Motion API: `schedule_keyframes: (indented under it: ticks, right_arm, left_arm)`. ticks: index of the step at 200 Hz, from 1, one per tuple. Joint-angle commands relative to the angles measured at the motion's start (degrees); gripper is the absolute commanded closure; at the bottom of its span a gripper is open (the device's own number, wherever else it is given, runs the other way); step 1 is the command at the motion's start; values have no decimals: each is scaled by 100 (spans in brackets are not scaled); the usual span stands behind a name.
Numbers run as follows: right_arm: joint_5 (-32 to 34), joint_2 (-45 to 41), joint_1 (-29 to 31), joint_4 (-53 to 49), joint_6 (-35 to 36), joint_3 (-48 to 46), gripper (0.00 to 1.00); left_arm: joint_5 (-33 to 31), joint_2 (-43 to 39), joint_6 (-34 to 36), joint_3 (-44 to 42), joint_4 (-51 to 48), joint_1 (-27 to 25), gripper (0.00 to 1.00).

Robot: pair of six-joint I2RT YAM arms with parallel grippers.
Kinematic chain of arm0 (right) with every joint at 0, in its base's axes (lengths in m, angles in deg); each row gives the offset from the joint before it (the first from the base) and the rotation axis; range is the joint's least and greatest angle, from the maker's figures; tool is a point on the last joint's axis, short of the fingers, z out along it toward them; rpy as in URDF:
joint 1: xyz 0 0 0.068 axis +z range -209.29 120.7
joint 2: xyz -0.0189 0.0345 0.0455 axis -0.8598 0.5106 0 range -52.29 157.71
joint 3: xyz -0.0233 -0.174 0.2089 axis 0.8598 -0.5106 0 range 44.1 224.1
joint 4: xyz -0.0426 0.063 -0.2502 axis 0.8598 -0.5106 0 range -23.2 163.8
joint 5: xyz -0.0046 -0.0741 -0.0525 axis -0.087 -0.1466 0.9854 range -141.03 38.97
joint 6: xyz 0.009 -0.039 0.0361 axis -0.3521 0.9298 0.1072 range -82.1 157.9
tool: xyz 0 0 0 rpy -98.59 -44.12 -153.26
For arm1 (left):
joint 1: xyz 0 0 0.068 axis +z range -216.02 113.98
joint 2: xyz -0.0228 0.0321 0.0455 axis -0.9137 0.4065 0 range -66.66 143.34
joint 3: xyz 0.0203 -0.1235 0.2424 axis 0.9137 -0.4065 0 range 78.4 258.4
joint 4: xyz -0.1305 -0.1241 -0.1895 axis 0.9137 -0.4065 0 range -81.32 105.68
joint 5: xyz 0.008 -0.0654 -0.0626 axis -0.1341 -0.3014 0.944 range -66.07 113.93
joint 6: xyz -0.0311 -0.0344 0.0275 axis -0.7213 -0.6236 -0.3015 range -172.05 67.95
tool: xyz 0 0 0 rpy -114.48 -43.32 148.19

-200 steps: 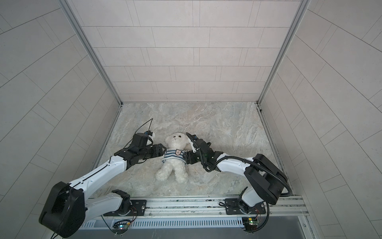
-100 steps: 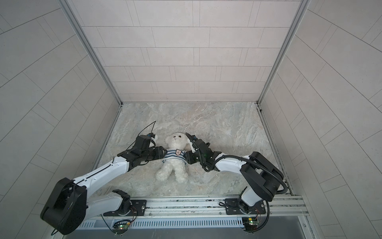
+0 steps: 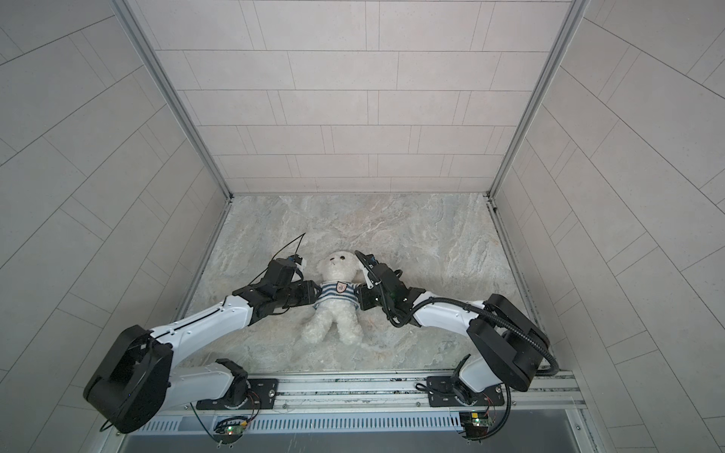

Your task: Dress the teddy bear

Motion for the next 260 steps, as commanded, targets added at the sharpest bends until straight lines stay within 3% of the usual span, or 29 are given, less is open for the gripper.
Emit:
schedule_keyframes:
  ticks: [1, 20, 60, 81, 132, 156, 186, 194, 203, 260]
  right_arm:
    - [116, -205, -72, -134, 66, -137, 78]
    - [125, -300, -127, -188, 76, -150, 78]
    - [237, -576, -254, -302, 76, -490, 68]
    - [311, -708, -311, -386, 81, -535, 59]
    - [500, -1213, -426, -444, 325, -729, 39]
    - [622, -1530, -476, -594, 433, -794, 34]
    - [1008, -2063, -631, -988, 704, -868, 22]
    - [1114, -2250, -724, -1067, 793, -908, 16]
    - [1193, -2488, -856, -1154, 885, -959, 1]
    - [1658, -3822, -2150, -1376, 1232, -1406, 1]
  left_arm:
    - [-24, 136, -126, 172, 183, -208, 59]
    - [-64, 236, -193, 255, 246, -349, 59]
    - [-170, 353, -365, 254, 429, -603, 57]
    - [-225, 325, -372, 229, 415, -606, 44]
    - [-556, -43, -189, 286, -25, -519, 27]
    - [-672, -304, -81, 279, -263, -365, 21]
    - [-923, -701, 224, 293, -621, -120, 4]
    - [-1017, -821, 328, 302, -715, -32, 0]
    - [-1175, -960, 462, 312, -835, 43, 0]
    - [-2576, -1790, 907, 265, -1265, 713, 0]
